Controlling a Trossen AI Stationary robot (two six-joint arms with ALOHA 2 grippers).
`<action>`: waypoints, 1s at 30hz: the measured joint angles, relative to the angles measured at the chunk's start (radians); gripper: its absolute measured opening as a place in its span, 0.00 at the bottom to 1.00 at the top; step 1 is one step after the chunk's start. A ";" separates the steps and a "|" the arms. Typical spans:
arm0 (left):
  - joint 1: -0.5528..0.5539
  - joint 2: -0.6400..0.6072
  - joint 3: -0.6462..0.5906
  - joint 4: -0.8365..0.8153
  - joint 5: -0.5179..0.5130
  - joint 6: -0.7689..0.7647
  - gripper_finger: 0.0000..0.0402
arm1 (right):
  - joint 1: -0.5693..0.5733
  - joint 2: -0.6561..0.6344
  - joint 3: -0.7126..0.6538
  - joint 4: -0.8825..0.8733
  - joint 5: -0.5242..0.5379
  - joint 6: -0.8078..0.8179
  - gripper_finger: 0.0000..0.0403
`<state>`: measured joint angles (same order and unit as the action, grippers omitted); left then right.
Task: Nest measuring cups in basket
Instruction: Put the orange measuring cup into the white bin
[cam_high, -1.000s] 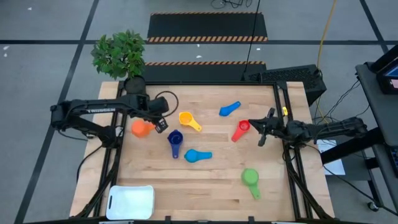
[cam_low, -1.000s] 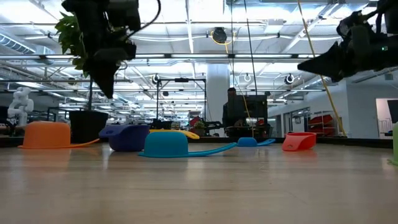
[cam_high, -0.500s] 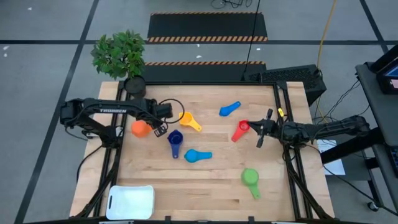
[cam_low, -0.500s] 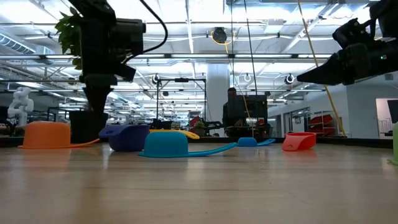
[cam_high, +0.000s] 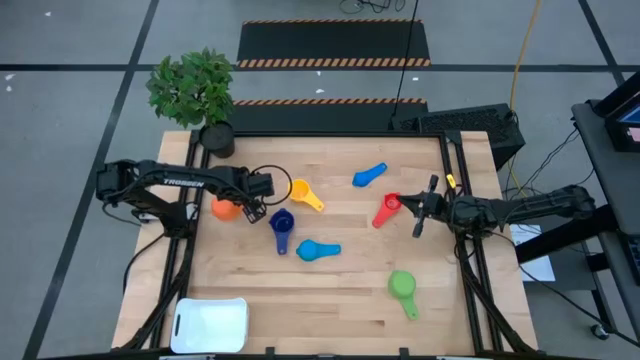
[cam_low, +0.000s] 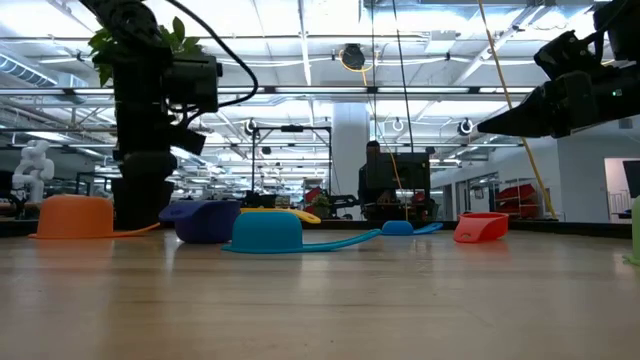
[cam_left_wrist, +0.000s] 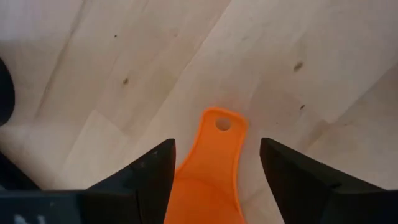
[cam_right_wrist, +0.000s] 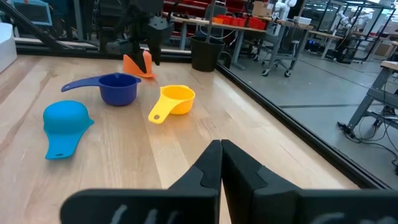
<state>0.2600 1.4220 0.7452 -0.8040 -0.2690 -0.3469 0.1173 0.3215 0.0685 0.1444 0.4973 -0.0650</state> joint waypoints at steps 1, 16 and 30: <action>0.000 0.000 -0.007 0.011 -0.002 0.000 0.60 | 0.000 0.003 0.000 0.000 0.000 0.000 0.00; 0.043 -0.002 -0.117 0.174 -0.002 0.112 0.60 | 0.000 0.044 0.002 0.055 0.000 -0.002 0.00; 0.047 -0.007 -0.180 0.273 0.016 0.197 0.52 | 0.000 0.077 0.002 0.069 -0.001 -0.010 0.00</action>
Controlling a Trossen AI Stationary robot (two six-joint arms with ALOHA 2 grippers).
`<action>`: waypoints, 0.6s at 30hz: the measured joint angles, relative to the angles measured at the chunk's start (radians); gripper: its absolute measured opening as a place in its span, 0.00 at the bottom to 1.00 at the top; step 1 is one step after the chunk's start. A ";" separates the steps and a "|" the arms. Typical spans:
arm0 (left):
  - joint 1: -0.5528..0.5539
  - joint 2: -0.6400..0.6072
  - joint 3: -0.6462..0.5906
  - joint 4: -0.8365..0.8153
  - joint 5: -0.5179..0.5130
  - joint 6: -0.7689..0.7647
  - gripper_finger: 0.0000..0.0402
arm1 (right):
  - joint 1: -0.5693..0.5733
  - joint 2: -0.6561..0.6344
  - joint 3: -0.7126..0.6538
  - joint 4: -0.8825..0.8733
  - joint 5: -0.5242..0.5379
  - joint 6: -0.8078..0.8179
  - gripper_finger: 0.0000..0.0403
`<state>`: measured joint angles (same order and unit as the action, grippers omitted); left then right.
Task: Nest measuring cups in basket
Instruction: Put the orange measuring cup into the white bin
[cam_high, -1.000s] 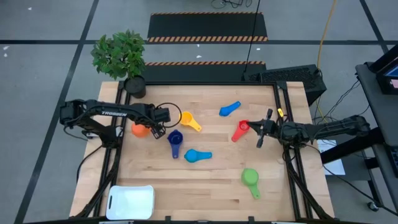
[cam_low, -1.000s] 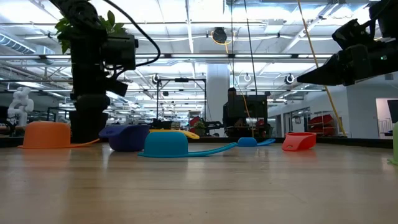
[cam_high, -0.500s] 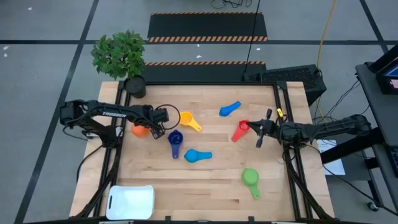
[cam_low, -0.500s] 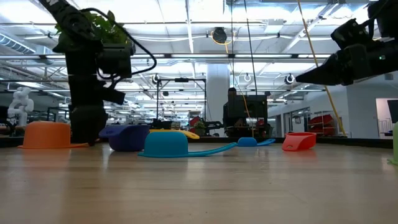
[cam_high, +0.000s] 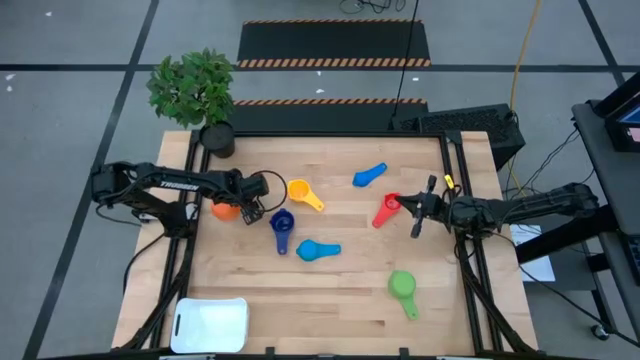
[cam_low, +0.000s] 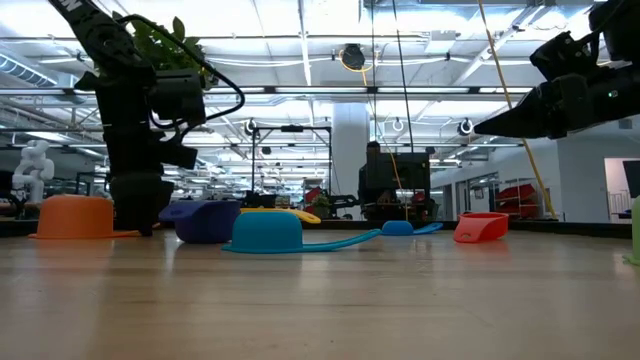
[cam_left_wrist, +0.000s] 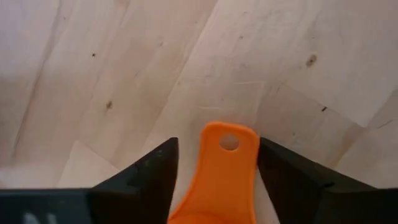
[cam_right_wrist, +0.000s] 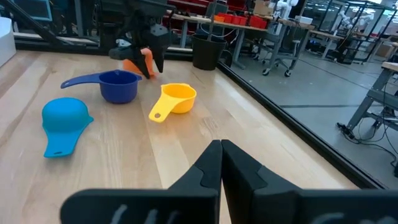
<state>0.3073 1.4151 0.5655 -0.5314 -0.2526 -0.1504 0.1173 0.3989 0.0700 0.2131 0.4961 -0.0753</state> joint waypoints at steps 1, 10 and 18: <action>0.000 0.001 0.000 0.002 0.007 0.001 0.49 | 0.000 0.001 0.000 0.000 0.000 0.000 0.00; -0.002 0.004 -0.003 0.030 0.000 0.020 0.12 | 0.000 0.001 0.000 0.034 0.000 0.011 0.00; -0.008 -0.076 -0.009 0.019 0.032 -0.015 0.02 | 0.021 0.001 0.000 0.124 -0.003 0.011 0.00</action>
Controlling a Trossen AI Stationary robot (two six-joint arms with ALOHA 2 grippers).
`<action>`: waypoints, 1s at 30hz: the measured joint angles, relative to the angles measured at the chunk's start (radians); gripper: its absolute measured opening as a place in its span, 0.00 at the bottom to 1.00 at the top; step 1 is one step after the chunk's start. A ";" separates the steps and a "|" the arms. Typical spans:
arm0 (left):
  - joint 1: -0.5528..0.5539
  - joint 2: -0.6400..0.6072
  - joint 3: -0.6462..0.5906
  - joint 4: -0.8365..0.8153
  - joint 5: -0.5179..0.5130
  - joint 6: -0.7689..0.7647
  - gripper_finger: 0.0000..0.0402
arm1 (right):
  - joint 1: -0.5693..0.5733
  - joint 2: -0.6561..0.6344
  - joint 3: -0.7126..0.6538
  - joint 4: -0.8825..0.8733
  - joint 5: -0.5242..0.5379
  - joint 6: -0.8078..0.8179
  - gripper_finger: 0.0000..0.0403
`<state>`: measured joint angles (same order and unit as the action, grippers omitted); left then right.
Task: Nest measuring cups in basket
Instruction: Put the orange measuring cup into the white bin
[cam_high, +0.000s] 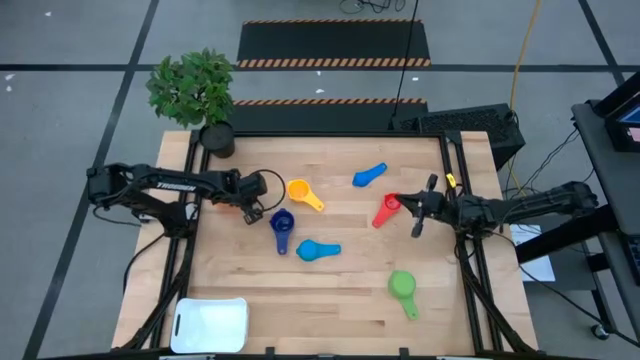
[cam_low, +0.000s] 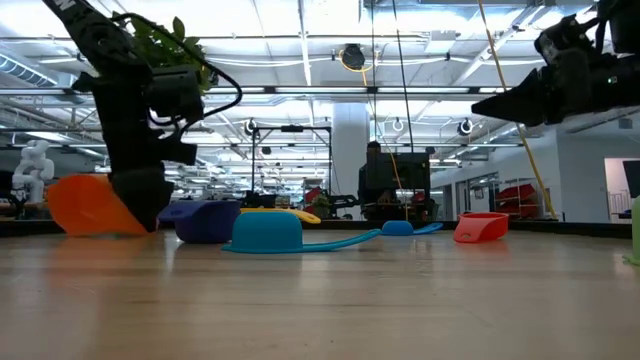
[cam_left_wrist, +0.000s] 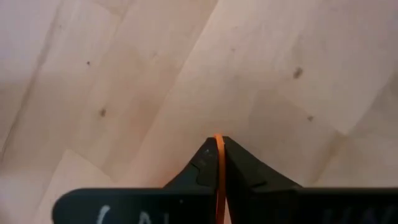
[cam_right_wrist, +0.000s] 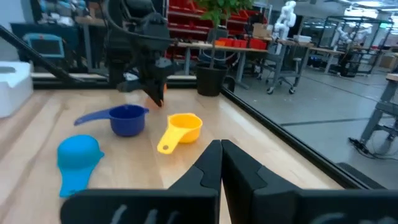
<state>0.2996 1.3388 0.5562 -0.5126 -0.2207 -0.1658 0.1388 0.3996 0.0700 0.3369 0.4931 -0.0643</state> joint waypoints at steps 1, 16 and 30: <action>-0.003 -0.013 0.000 -0.004 0.002 -0.006 0.02 | 0.006 0.000 0.000 0.004 0.000 0.000 0.00; -0.192 -0.229 0.074 0.036 -0.075 -0.047 0.01 | 0.034 0.041 -0.001 0.174 0.048 0.035 0.00; -0.473 -0.329 0.090 0.537 -0.095 0.063 0.01 | 0.142 0.378 0.338 0.110 0.107 0.136 0.00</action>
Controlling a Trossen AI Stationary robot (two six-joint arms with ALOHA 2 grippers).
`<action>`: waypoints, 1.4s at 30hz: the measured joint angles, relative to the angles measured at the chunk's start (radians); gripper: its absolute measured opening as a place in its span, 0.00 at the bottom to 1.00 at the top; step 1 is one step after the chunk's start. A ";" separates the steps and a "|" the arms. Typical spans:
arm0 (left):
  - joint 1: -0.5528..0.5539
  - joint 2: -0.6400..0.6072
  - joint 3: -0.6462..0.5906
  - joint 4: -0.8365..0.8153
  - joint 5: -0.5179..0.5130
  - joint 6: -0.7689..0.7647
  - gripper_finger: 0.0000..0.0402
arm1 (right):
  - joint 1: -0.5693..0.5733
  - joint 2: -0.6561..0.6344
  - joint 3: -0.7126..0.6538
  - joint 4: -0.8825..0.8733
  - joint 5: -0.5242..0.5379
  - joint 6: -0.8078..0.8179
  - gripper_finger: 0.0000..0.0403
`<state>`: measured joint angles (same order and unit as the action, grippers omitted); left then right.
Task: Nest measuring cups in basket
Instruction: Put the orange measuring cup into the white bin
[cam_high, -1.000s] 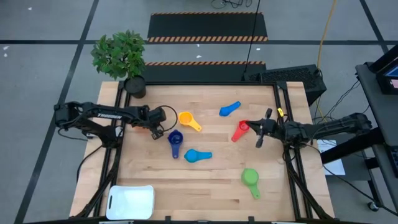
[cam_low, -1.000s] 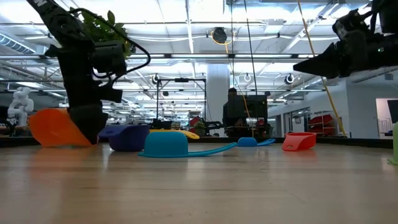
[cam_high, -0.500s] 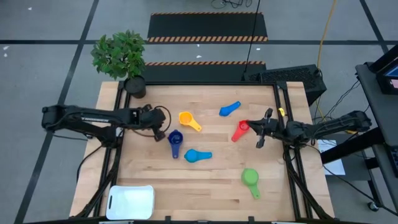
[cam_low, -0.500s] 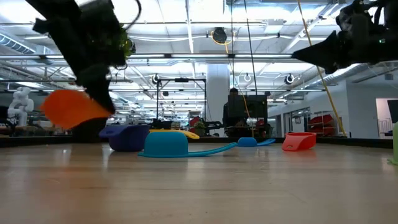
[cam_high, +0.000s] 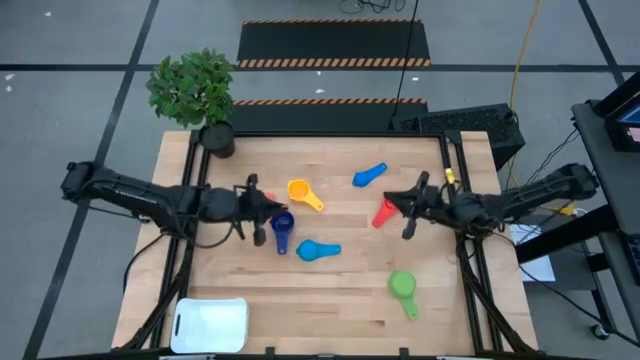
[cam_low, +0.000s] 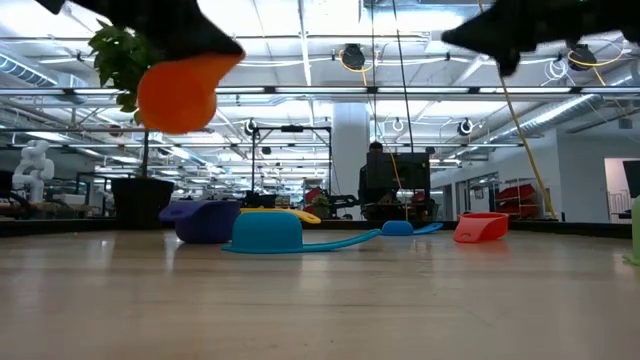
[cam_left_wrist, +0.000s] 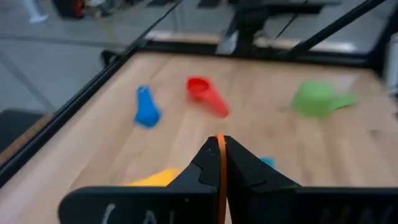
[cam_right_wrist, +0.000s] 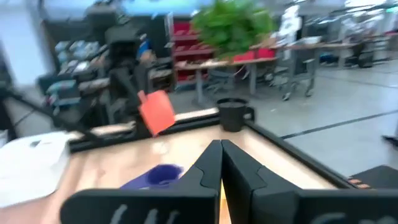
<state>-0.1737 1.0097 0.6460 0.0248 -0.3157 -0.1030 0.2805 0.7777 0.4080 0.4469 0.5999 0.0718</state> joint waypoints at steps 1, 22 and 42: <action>-0.015 0.007 0.000 0.024 0.000 0.001 0.01 | 0.022 0.044 0.045 -0.025 0.001 0.000 0.00; -0.118 0.271 0.002 0.588 0.062 0.165 0.02 | 0.132 0.737 0.515 0.051 0.000 -0.189 0.02; -0.133 0.457 0.171 0.610 0.069 0.219 0.02 | 0.092 0.743 0.512 0.051 -0.024 -0.143 0.38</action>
<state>-0.3065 1.4670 0.8165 0.6349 -0.2466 0.1163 0.3723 1.5208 0.9203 0.4978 0.5762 -0.0711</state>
